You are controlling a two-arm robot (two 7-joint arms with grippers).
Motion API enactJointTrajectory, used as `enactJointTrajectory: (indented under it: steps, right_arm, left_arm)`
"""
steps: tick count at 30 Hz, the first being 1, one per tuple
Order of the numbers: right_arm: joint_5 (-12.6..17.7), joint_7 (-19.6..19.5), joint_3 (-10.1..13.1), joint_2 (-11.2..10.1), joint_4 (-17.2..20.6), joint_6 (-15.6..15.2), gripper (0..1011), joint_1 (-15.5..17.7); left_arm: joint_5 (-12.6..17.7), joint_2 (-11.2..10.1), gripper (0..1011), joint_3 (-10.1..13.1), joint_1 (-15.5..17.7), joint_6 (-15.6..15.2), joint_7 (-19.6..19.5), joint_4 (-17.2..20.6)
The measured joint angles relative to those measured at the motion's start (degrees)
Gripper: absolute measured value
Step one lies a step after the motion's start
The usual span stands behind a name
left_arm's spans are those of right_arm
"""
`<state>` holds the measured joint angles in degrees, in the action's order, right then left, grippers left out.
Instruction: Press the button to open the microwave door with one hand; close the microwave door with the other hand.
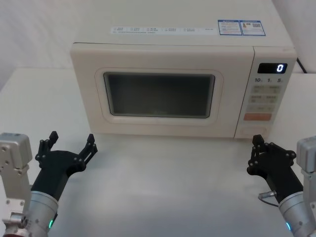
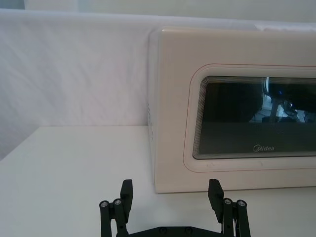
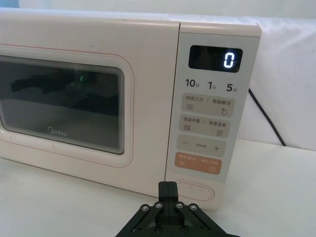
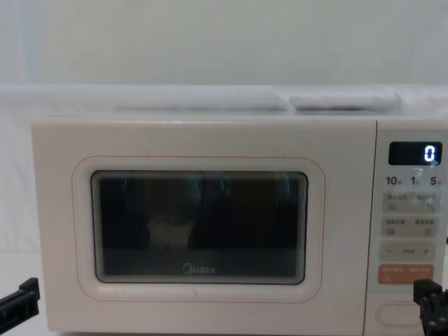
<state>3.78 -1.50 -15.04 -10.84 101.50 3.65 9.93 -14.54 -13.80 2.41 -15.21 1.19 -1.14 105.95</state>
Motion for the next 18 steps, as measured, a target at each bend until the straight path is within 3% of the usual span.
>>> enactJointTrajectory:
  steps: [18]
  right_arm:
    - [0.4,4.0,2.6,2.3,-2.0,-2.8,0,-1.0]
  left_arm:
    - [0.0,0.0,1001,0.0,0.0,0.0,0.0,0.0]
